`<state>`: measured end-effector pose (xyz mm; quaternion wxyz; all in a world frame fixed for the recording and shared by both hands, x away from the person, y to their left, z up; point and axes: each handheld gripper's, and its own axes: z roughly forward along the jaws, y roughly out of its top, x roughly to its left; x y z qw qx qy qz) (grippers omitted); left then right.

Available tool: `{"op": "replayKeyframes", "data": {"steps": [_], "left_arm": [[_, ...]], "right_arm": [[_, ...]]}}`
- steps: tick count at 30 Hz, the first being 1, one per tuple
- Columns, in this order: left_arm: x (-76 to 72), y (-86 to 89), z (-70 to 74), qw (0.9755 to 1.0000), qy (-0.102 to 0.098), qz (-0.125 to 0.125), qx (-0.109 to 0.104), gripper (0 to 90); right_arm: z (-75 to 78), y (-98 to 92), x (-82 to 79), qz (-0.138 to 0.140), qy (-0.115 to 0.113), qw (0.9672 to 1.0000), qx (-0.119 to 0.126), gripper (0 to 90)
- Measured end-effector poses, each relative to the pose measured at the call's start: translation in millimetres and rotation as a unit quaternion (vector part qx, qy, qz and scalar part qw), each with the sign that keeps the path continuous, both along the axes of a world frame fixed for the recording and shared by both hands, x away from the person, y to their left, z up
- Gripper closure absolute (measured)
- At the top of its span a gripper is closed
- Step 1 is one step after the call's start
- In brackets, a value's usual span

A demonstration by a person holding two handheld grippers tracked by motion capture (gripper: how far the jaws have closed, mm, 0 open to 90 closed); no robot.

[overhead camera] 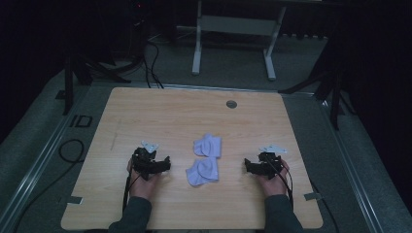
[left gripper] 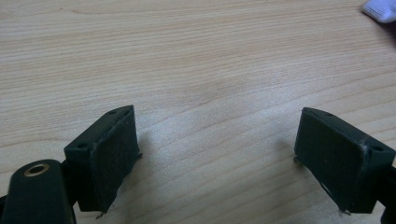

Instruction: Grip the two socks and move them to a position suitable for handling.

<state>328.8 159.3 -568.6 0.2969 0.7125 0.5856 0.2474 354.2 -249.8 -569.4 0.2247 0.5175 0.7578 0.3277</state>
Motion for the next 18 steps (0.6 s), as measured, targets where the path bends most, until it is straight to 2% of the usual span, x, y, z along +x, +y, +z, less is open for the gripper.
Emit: {"op": "replayKeyframes", "data": {"steps": [18], "left_arm": [[0.0, 0.1, 0.0, 1.0, 0.0, 0.0, 0.0, 13.7]], "right_arm": [[0.4, 1.3, -4.7, 0.003, 0.0, 1.0, 0.0, 15.0]]}}
